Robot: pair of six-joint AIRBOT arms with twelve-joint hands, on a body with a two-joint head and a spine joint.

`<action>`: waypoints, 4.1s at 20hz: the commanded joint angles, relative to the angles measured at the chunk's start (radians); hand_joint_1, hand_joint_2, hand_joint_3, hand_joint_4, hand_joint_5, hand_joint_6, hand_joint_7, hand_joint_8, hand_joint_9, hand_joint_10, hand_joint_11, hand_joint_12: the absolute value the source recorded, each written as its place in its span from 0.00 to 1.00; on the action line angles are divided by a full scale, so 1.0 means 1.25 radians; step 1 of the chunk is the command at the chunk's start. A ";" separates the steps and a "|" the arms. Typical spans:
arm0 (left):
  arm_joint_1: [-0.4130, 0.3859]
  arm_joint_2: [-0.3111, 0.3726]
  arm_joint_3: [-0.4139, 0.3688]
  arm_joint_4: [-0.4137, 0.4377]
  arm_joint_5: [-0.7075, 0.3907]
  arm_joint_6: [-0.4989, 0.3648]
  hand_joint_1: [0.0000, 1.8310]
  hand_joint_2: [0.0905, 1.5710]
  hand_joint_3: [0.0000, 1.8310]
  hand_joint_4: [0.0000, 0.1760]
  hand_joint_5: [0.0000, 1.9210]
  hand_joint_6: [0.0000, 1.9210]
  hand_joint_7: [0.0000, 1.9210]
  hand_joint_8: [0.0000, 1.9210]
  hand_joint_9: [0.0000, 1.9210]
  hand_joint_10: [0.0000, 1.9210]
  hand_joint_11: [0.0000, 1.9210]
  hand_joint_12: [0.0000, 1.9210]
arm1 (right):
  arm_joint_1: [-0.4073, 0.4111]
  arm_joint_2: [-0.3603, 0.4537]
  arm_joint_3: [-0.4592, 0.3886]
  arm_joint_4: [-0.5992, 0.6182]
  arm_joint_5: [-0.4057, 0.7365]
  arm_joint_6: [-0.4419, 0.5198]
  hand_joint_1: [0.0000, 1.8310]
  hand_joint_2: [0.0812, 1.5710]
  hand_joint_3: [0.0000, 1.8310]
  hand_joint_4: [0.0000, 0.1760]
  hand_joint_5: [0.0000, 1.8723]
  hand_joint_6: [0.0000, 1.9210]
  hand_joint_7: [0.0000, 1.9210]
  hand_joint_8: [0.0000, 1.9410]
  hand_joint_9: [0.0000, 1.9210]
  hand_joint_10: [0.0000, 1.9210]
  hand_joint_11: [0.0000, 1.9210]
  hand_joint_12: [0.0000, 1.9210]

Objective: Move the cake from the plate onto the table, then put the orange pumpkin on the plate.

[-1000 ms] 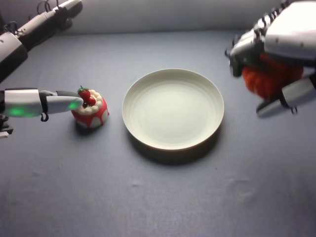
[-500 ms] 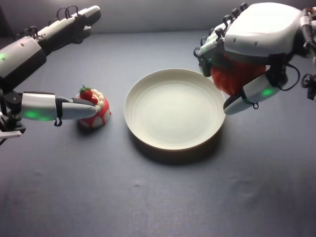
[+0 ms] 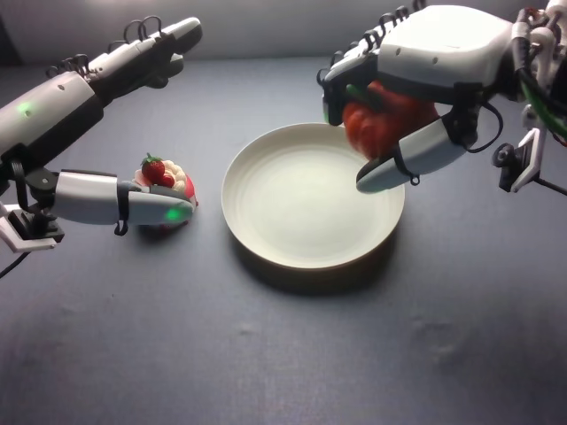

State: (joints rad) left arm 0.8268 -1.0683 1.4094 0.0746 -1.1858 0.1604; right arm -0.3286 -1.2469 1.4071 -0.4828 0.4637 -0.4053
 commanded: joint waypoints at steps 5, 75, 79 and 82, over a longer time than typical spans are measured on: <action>-0.009 -0.003 0.003 -0.023 -0.098 -0.003 0.50 0.55 0.01 0.99 0.02 0.00 0.02 0.00 0.11 0.01 0.00 0.52 | -0.042 -0.009 0.034 0.177 0.169 -0.020 0.64 0.77 0.00 0.01 0.41 0.67 0.40 0.73 0.34 0.79 0.28 0.95; 0.060 0.123 -0.068 -0.153 -0.225 -0.003 0.58 0.69 0.00 0.00 0.24 0.00 0.31 0.00 0.37 0.00 0.26 0.47 | 0.169 0.172 -0.127 -0.203 -0.038 0.059 0.65 0.54 0.00 0.46 0.15 0.00 0.08 0.00 0.10 0.01 0.00 0.42; 0.156 0.177 -0.102 -0.248 -0.311 -0.003 0.58 0.69 0.00 0.00 0.24 0.00 0.31 0.00 0.37 0.00 0.26 0.47 | 0.205 0.289 -0.198 -0.210 -0.049 0.033 0.62 0.53 0.00 0.47 0.14 0.00 0.07 0.00 0.06 0.00 0.00 0.30; 0.235 0.228 -0.141 -0.315 -0.380 -0.003 0.58 0.69 0.00 0.00 0.24 0.00 0.31 0.00 0.37 0.00 0.26 0.47 | 0.267 0.373 -0.249 -0.214 -0.052 0.017 0.58 0.55 0.00 0.26 0.10 0.00 0.02 0.00 0.03 0.00 0.00 0.09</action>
